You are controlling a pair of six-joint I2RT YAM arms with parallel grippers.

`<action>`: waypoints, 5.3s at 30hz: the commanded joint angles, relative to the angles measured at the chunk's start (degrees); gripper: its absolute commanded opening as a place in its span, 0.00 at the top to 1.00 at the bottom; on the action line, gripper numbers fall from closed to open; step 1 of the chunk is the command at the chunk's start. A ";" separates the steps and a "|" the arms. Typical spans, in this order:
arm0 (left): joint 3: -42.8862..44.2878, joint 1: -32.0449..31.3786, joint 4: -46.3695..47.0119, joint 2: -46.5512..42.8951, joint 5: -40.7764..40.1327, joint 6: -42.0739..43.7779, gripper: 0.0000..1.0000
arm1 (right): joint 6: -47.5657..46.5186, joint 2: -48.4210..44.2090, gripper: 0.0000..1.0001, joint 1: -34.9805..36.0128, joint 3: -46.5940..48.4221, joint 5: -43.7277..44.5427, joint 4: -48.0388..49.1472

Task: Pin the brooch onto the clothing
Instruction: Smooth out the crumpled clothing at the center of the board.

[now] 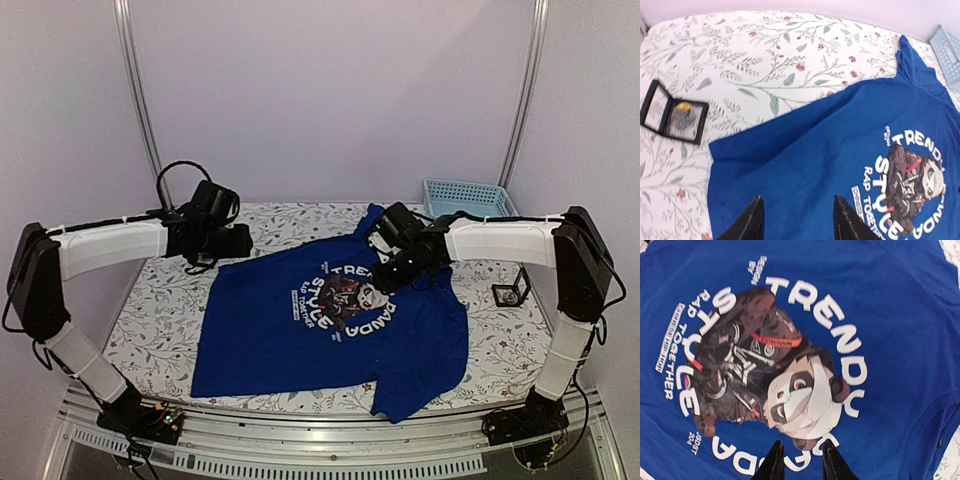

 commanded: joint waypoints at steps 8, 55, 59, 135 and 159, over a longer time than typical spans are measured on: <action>22.68 11.15 -3.94 31.55 3.32 15.92 0.57 | 8.45 -5.94 0.74 0.38 -9.98 -0.94 0.61; 26.94 15.32 -1.65 33.06 3.90 29.91 1.00 | 4.59 0.79 0.76 -3.22 -15.58 6.24 -2.01; 31.73 15.31 0.76 36.60 2.04 30.46 1.00 | 7.73 0.05 0.76 -4.87 -21.18 4.93 -1.19; -10.66 -24.83 20.62 -5.87 13.56 40.92 0.30 | -5.06 4.18 0.74 -16.76 19.52 -3.48 -8.54; 3.56 -43.97 29.48 30.07 11.83 50.87 0.45 | 37.55 -39.46 0.70 -4.01 -46.98 -13.11 -3.75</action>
